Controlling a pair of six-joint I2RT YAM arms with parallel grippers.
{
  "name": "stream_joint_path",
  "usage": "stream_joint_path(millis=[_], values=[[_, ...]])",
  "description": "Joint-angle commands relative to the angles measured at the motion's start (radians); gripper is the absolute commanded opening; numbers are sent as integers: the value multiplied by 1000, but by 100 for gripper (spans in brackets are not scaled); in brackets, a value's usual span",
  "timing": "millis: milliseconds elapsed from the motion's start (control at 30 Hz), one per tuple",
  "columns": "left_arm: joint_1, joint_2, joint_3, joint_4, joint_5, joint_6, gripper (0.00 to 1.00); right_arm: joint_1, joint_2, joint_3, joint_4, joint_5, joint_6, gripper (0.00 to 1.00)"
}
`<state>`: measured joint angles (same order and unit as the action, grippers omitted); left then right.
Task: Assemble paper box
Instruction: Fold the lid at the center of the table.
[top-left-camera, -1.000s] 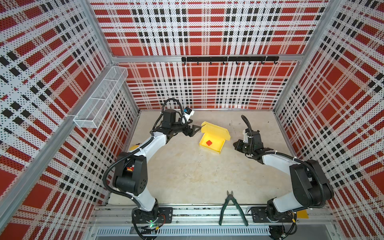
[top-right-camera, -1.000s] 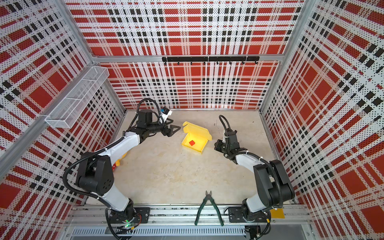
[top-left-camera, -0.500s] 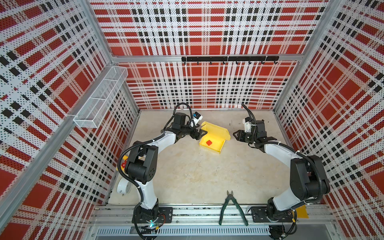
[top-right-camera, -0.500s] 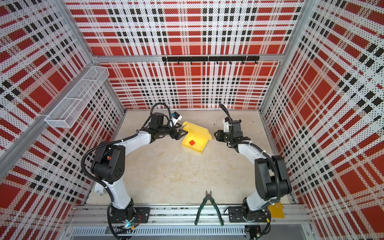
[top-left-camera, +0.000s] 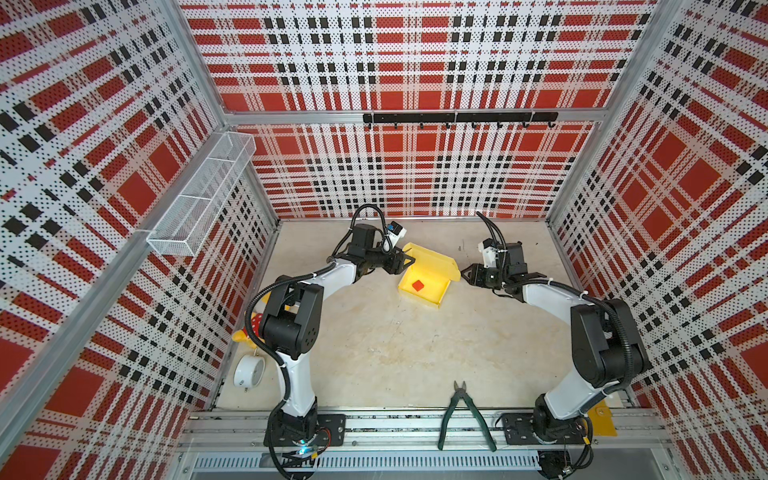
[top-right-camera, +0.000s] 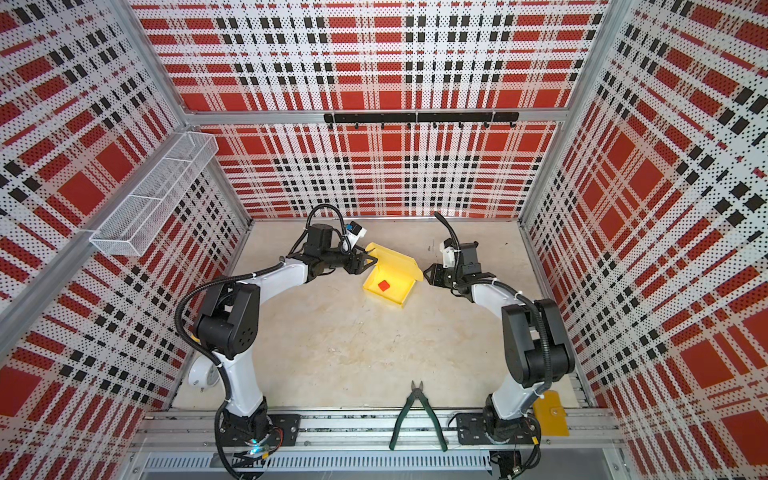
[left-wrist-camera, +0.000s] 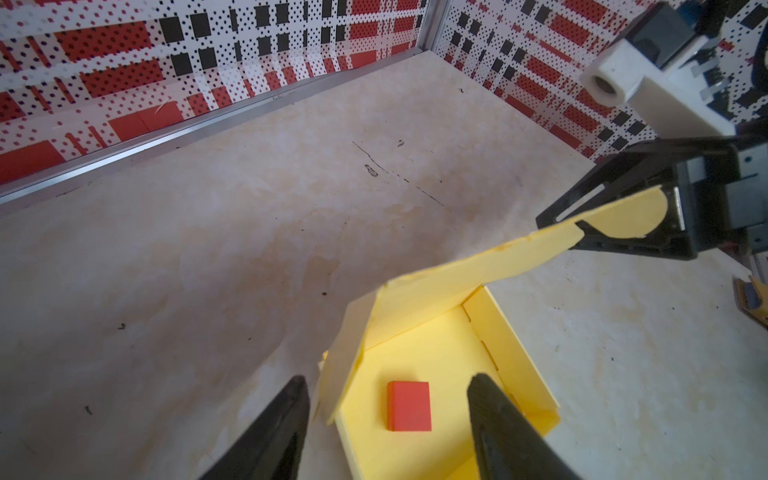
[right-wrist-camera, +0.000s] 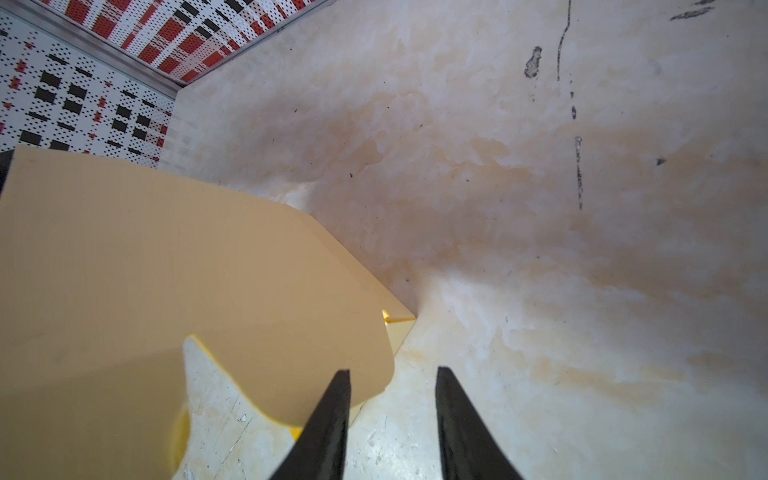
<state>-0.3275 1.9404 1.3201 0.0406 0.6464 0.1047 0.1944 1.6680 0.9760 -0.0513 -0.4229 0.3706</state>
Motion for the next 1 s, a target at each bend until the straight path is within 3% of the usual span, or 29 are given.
stream_joint_path(millis=[0, 67, 200, 400, 667, 967], values=[[5, 12, 10, 31, -4, -39, 62, 0, 10, 2, 58, -30, 4, 37], [5, 14, 10, 31, -12, -43, 57, 2, 7, -1, 60, -35, 4, 37], [4, 28, 20, 30, -16, -47, 57, 4, 3, -10, 64, -41, 2, 37], [4, 67, 62, 12, -12, -24, 65, 3, 0, -13, 50, -42, -10, 37], [-8, 78, 71, -2, -11, -45, 42, 9, -7, -23, 51, -46, -9, 36], [-33, 57, 59, -10, -65, -55, 29, 11, -33, -70, 71, -42, 1, 36]])
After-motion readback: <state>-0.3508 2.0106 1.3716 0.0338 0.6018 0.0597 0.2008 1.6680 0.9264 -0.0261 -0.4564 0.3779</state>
